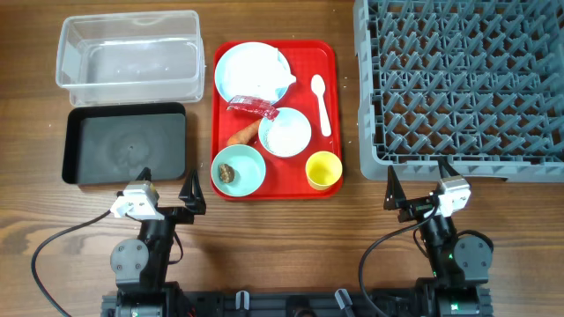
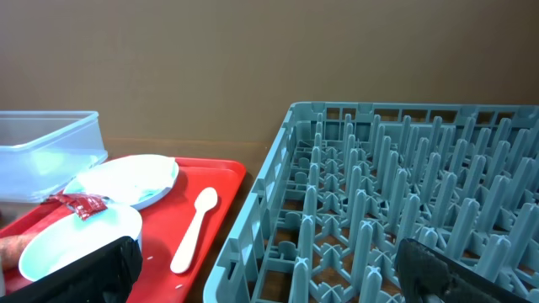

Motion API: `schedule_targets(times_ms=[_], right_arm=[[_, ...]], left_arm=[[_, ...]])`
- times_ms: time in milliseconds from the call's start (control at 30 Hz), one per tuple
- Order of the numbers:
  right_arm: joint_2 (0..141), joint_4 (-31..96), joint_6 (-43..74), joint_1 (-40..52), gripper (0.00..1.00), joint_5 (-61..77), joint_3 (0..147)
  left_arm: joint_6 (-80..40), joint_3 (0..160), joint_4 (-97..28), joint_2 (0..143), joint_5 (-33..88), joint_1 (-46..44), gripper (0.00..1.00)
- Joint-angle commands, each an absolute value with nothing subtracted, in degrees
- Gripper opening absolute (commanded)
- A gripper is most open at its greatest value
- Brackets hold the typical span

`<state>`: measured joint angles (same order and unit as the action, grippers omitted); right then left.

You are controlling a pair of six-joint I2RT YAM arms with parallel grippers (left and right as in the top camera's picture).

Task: Sort waste into correct bins and load items into the dishwasher rack
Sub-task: 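Move the left gripper toward the tissue on the blue plate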

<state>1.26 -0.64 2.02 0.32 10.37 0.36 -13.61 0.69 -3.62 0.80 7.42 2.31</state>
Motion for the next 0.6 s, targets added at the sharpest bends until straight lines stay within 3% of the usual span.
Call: schedule_targets(times_ms=[0,567], right_arm=[[1.0,-0.8,1.6,0.1,1.00,9.9,0.3],[1.0,-0.8,1.5,0.1,1.00,8.3,0.3]], left_arm=[[-12.6,0.3,-3.7,0.4,8.1,2.1,1.00],[-12.6,0.3,-3.7,0.4,8.1,2.1,1.00]])
